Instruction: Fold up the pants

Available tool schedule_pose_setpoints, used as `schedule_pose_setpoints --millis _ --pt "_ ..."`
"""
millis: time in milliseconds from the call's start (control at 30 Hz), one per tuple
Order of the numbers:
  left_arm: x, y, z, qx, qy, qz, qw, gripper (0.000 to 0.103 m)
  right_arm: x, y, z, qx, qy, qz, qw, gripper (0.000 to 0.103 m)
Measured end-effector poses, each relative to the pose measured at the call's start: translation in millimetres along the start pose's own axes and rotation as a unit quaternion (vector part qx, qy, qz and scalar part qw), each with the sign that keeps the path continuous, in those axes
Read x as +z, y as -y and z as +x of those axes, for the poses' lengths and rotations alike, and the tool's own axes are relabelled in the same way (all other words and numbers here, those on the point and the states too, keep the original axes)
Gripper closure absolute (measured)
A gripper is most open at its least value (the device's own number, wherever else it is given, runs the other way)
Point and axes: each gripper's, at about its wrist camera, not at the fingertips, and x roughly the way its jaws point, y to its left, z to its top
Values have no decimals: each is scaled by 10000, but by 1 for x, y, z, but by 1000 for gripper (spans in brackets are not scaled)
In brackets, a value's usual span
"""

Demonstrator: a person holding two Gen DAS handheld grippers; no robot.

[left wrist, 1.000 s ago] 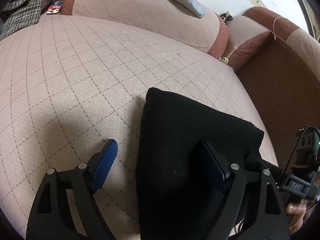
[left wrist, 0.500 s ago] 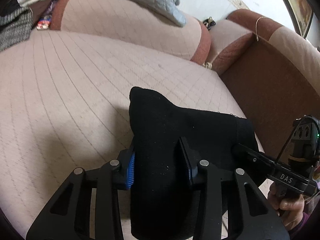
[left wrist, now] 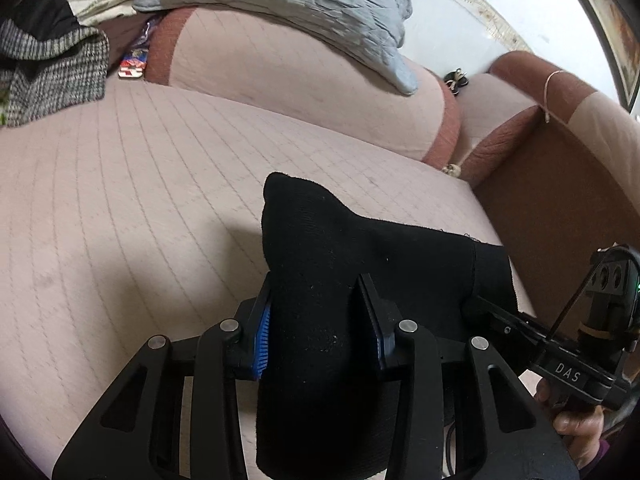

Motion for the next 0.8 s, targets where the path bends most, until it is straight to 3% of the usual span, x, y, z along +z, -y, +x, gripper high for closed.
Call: schedule_pose_setpoints --millis 167,300,433,533,667,800 --pt "3 -17 12 121 -111 -115 9998 66 2 1 21 51 -117 85 9999 66" --pt "-1 -27 33 321 -319 -187 9988 66 -4 3 42 -158 -340 15 9993 65" --pt "-5 -32 40 404 -345 -183 9984 61 -11 1 53 -496 -316 -376 9976 55" --pt "-8 -29 41 488 -277 -78 9984 56 -13 2 52 -625 -232 -501 9965 48" --pt "-9 -28 41 602 -210 -52 9980 48 -13 3 43 -689 -198 -451 9964 48" --pt "-8 -28 37 693 -142 -42 9975 47 -12 0 26 -874 -36 -506 9949 48"
